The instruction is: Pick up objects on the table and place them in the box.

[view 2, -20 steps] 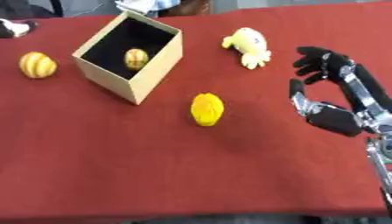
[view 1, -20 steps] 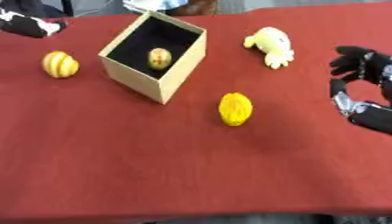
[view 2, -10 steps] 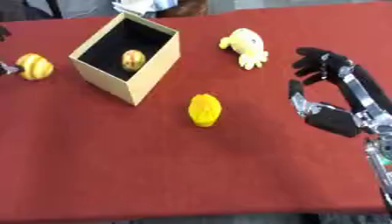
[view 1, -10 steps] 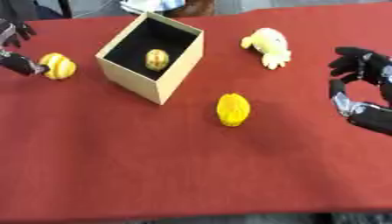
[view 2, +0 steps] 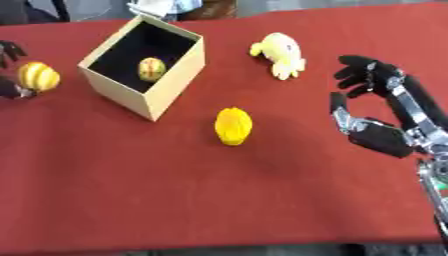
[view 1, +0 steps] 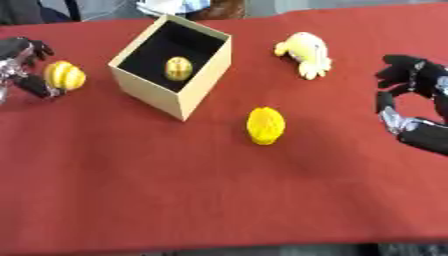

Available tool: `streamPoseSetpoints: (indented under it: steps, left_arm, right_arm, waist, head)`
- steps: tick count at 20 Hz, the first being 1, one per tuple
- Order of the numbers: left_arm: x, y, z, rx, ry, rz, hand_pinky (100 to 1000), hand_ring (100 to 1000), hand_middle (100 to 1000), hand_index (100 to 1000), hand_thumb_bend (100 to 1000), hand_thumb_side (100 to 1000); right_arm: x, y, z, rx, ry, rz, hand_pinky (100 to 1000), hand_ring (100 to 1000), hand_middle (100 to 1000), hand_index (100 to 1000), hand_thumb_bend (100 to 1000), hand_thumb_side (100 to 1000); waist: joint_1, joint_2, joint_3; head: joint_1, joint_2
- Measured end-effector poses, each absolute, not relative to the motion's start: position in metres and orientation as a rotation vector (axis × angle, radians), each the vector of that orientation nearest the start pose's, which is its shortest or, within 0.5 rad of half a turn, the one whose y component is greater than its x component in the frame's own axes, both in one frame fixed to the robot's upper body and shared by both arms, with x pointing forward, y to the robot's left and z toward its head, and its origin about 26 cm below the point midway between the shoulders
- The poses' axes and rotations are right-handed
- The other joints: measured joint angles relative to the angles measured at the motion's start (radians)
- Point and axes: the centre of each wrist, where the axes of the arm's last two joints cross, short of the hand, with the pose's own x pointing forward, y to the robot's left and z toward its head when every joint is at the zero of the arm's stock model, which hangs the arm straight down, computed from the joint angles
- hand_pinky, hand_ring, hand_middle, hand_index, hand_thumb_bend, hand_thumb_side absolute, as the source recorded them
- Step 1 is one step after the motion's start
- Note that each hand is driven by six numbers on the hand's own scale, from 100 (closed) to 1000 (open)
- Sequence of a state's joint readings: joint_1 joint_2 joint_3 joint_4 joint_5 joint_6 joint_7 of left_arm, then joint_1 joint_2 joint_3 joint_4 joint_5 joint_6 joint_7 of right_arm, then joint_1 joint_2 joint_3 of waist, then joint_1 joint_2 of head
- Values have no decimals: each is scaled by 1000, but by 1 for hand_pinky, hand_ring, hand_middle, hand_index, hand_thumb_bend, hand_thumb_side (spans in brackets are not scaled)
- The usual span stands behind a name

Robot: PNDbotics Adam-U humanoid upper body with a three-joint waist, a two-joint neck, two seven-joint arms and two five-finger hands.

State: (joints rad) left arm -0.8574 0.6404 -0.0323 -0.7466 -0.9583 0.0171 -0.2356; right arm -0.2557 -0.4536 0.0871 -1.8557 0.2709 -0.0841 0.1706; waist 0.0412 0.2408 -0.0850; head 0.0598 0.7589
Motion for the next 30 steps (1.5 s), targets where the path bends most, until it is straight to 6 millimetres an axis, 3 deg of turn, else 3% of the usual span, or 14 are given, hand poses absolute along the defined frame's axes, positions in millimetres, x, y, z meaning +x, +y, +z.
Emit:
streamPoseSetpoints:
  steps: [3, 8, 13, 16, 20, 30]
  left_arm:
    - [455, 410, 163, 1169, -1009, -1077, 615, 543, 586, 745, 381, 100]
    - [457, 402, 154, 1231, -987, -1067, 575, 503, 545, 712, 368, 100]
    - [458, 401, 154, 1265, -990, -1068, 412, 293, 307, 478, 300, 100]
    - [458, 398, 159, 1308, -1022, -1059, 398, 264, 267, 439, 289, 100]
    - [455, 394, 173, 1357, -1092, -1059, 398, 257, 256, 429, 289, 100]
    - [440, 377, 239, 1423, -1346, -1078, 412, 257, 255, 426, 280, 100]
  right_arm:
    - [313, -277, 159, -387, -2027, 898, 649, 718, 707, 893, 100, 347]
    - [314, -276, 160, -385, -2031, 901, 649, 717, 707, 893, 100, 348]
    - [314, -276, 160, -385, -2032, 901, 649, 717, 707, 893, 100, 348]
    - [314, -276, 160, -385, -2031, 901, 649, 717, 707, 892, 100, 348]
    - [314, -276, 160, -385, -2031, 901, 649, 717, 707, 892, 100, 348]
    - [314, -276, 160, -385, -2030, 900, 650, 717, 707, 891, 100, 348]
  waist:
    - [0, 0, -14]
    - [0, 0, -13]
    - [0, 0, -13]
    - [0, 1, -11]
    - [0, 1, -4]
    - [0, 1, 3]
  head:
    - [6, 0]
    - [10, -1]
    - [13, -1]
    - [14, -1]
    - [14, 0]
    - [9, -1]
